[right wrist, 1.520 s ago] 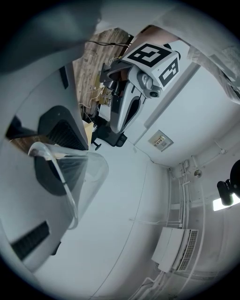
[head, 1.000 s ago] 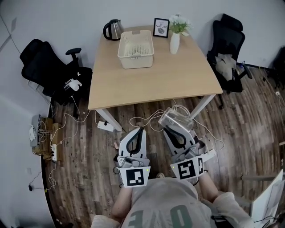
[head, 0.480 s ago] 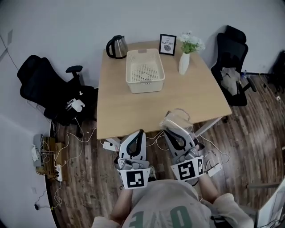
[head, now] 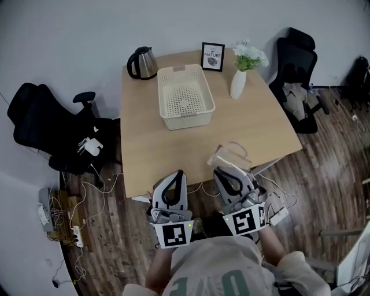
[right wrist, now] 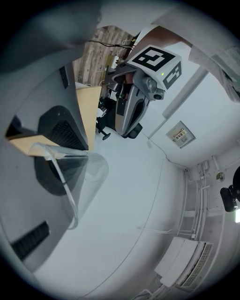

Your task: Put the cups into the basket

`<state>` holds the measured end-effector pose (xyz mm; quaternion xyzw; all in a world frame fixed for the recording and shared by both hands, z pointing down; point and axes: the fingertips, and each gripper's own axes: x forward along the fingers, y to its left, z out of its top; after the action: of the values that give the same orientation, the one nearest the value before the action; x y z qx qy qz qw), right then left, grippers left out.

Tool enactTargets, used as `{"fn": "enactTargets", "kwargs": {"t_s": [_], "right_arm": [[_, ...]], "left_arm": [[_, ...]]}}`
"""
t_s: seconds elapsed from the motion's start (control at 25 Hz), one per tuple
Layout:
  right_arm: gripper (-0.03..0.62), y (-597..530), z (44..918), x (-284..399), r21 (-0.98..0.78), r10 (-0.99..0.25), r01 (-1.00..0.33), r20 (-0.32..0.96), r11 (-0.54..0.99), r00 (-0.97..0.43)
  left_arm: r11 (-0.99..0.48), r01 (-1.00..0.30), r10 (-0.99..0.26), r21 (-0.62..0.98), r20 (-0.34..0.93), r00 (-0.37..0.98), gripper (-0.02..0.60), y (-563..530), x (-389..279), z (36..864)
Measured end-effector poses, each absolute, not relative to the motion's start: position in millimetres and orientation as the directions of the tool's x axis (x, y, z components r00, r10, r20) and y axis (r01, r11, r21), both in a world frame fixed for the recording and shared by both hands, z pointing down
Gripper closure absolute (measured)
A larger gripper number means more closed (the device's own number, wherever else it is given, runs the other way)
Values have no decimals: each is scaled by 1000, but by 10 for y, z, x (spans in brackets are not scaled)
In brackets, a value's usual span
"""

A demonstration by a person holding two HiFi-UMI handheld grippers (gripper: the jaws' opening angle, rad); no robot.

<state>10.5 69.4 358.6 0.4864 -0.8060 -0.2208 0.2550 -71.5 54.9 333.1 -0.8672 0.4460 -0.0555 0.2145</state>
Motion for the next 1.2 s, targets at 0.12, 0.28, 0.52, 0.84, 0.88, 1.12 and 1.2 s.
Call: {"fn": "enactTargets", "kwargs": {"t_s": [0.12, 0.28, 0.52, 0.84, 0.88, 1.12, 1.2], "right_arm": [[572, 502, 3609, 115, 601, -895, -670, 206, 435, -396], [572, 207, 3635, 152, 599, -887, -662, 209, 450, -412], [572, -408, 3581, 298, 597, -878, -657, 194, 460, -438], [572, -1065, 3524, 660, 604, -864, -638, 187, 477, -468], [572, -1135, 3524, 702, 601, -861, -638, 186, 482, -474], [572, -1504, 3557, 867, 569, -848, -646, 198, 508, -492], [572, -1612, 3560, 878, 563, -847, -650, 199, 510, -492]], "left_arm": [[-515, -750, -799, -416, -85, 596, 572, 378, -708, 3361], [-511, -757, -806, -407, -78, 587, 572, 119, -652, 3394], [-493, -766, -818, -413, -80, 569, 572, -489, -482, 3353], [-472, -770, -823, -430, -99, 560, 574, -1198, -58, 3216], [-473, -770, -822, -428, -101, 561, 572, -1265, -9, 3199], [-461, -759, -821, -460, -104, 562, 574, -1633, 159, 3090], [-456, -764, -825, -456, -105, 555, 574, -1758, 137, 3086]]}}
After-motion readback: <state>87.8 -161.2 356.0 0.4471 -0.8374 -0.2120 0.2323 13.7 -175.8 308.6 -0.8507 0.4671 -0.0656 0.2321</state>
